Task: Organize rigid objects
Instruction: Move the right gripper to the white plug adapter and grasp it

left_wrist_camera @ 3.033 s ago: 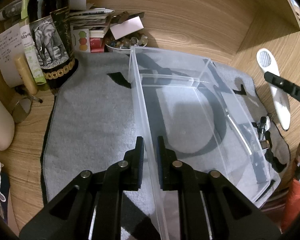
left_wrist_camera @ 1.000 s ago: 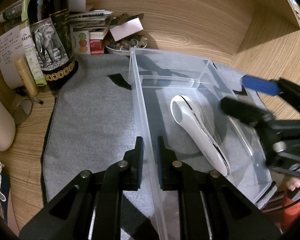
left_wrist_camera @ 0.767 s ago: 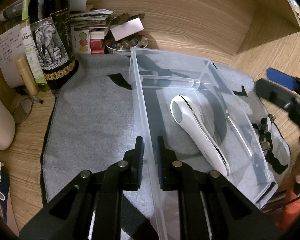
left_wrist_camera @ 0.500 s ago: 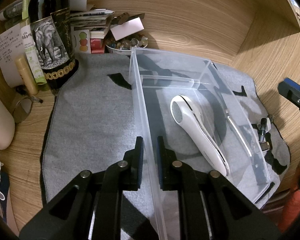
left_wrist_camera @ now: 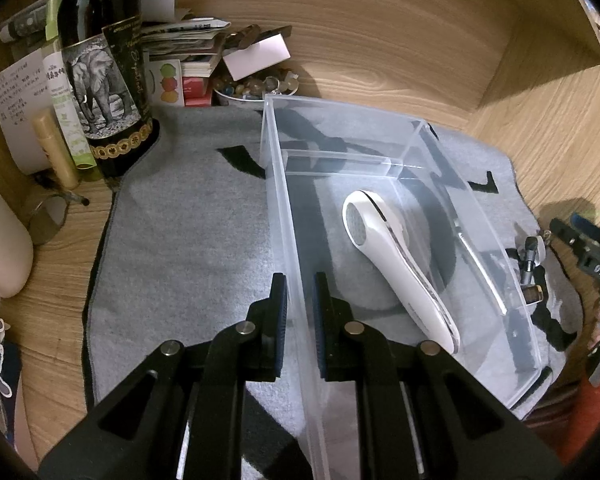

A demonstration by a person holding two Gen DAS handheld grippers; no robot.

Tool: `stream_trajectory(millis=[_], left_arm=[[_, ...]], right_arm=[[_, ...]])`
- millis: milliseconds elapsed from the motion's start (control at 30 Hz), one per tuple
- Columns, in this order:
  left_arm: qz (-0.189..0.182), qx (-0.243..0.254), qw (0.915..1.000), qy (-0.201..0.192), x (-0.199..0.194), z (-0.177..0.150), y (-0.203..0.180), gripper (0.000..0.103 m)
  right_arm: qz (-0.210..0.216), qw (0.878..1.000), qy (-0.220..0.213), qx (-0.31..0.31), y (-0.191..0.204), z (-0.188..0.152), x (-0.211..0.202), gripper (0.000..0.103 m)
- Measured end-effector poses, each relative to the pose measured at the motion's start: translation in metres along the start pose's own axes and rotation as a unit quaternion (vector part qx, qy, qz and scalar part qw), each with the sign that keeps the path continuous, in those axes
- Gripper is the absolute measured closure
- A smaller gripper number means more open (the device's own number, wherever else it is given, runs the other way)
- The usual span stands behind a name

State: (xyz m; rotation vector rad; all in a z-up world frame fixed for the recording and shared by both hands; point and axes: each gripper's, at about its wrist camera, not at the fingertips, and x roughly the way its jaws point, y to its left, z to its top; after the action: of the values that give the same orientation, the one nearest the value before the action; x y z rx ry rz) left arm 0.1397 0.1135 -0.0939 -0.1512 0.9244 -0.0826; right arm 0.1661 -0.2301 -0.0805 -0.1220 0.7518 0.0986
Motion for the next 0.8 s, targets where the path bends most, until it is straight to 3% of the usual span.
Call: stream_trajectory(millis=[333,600,733,800], left_arm=[[0.005,-0.001,1.0,0.002,0.0,0.001,-0.002,0.091],[0.005,-0.004,1.0,0.001,0.001,0.001,-0.002,0.091],[0.006,-0.003,1.0,0.001,0.001,0.001,-0.001,0.091],[0.004,-0.004,1.0,0.001,0.001,0.001,-0.001,0.091]], right_arm=[[-0.003,0.998,0.034,0.047,-0.033,-0.031,0.017,0.022],[0.026,0.996,0.059,0.056,-0.033,-0.037,0.031,0.042],[0.058,0.993,0.068,0.07,-0.036,-0.036,0.036,0.071],[0.053,0.994,0.067,0.071,-0.036,-0.035,0.036,0.075]])
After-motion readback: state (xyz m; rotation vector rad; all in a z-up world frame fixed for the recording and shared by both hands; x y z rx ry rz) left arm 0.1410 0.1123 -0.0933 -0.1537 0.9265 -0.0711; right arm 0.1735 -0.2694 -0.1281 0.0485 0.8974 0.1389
